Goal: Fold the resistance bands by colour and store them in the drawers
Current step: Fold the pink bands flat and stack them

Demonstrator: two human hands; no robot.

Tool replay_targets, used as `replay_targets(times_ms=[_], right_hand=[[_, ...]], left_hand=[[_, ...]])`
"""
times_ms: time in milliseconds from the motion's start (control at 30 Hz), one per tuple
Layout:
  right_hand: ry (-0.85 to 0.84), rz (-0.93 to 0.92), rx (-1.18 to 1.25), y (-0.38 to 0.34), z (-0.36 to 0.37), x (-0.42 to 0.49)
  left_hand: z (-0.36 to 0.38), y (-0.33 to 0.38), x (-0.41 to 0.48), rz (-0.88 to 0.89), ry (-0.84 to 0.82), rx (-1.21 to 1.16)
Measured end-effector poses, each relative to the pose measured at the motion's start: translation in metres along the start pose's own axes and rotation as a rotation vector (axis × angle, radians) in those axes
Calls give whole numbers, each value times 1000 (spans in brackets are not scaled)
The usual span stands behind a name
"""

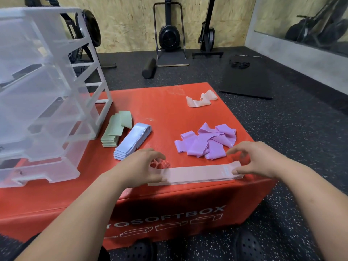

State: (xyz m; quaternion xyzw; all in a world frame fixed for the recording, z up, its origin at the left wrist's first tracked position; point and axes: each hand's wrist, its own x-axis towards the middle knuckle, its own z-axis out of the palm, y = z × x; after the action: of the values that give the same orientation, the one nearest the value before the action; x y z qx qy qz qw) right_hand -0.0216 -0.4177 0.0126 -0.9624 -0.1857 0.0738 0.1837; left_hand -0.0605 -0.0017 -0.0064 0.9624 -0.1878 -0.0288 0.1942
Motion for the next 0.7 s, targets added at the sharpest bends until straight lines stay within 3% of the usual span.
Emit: replay_targets(times_ms=[233, 467, 700], right_hand=[[170, -23, 41, -23, -4, 46], [166, 34, -45, -29, 14, 117], [114, 99, -168, -29, 19, 191]], left_hand=[[2, 13, 48, -14, 124, -24], [16, 11, 95, -70, 146, -49], [30, 4, 134, -192, 67, 16]])
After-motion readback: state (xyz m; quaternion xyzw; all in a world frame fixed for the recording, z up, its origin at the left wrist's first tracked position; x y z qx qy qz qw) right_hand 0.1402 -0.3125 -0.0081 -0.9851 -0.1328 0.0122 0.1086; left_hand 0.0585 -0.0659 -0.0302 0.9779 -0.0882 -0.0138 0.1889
